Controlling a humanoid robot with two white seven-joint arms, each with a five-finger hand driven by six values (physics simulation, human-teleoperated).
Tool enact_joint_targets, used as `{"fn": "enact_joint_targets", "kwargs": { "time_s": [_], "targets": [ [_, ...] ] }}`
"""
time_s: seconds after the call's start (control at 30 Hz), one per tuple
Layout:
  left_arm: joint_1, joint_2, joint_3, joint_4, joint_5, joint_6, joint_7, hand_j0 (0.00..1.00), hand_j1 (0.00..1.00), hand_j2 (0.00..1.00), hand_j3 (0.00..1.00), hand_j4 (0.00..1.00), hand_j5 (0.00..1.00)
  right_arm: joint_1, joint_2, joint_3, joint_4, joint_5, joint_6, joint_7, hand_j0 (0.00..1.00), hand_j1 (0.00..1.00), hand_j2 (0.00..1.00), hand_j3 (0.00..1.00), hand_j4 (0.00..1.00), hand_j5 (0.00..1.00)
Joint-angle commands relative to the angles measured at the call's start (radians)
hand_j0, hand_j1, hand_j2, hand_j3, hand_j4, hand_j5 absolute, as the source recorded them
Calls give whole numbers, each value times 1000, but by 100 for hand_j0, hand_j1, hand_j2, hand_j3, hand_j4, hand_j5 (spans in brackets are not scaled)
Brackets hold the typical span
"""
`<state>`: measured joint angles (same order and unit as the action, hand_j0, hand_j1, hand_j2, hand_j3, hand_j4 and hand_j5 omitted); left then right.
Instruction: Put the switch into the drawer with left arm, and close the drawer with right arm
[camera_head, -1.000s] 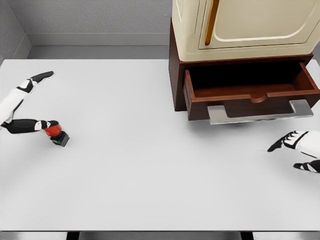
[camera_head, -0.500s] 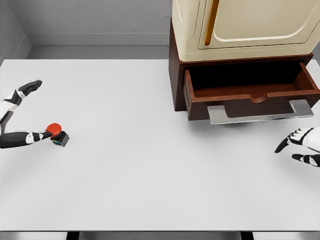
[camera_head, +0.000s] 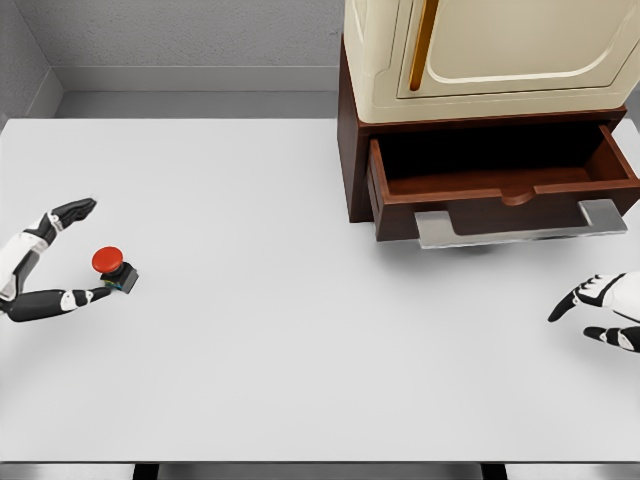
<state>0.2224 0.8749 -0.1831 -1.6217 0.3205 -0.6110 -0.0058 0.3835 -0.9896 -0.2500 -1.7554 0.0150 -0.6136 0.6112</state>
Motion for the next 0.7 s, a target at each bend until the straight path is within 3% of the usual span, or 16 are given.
{"fn": "enact_joint_targets", "kwargs": {
  "time_s": [0.0,0.23,0.37,0.5,0.67],
  "targets": [
    [0,-7,-21,26,28,0,0,93,93,93,93,93,93,2,-3,5,-1,-7,3,0,61,61,61,61,61,61],
    [-14,-73,-30,49,28,0,-3,93,93,93,93,93,93,29,-1,-5,-1,-6,3,0,62,62,62,62,62,62],
    [-87,-108,-73,118,29,0,-6,93,93,93,93,93,93,44,-1,-5,1,-6,3,0,62,62,62,62,62,62],
    [-92,-131,-87,140,28,0,-6,93,93,93,93,93,93,46,-1,-28,5,2,3,0,66,66,66,66,66,66],
    [-94,-146,-111,152,25,0,-6,93,93,93,93,93,93,58,-1,-81,-1,-1,3,0,62,62,62,62,62,62]
  ]
}}
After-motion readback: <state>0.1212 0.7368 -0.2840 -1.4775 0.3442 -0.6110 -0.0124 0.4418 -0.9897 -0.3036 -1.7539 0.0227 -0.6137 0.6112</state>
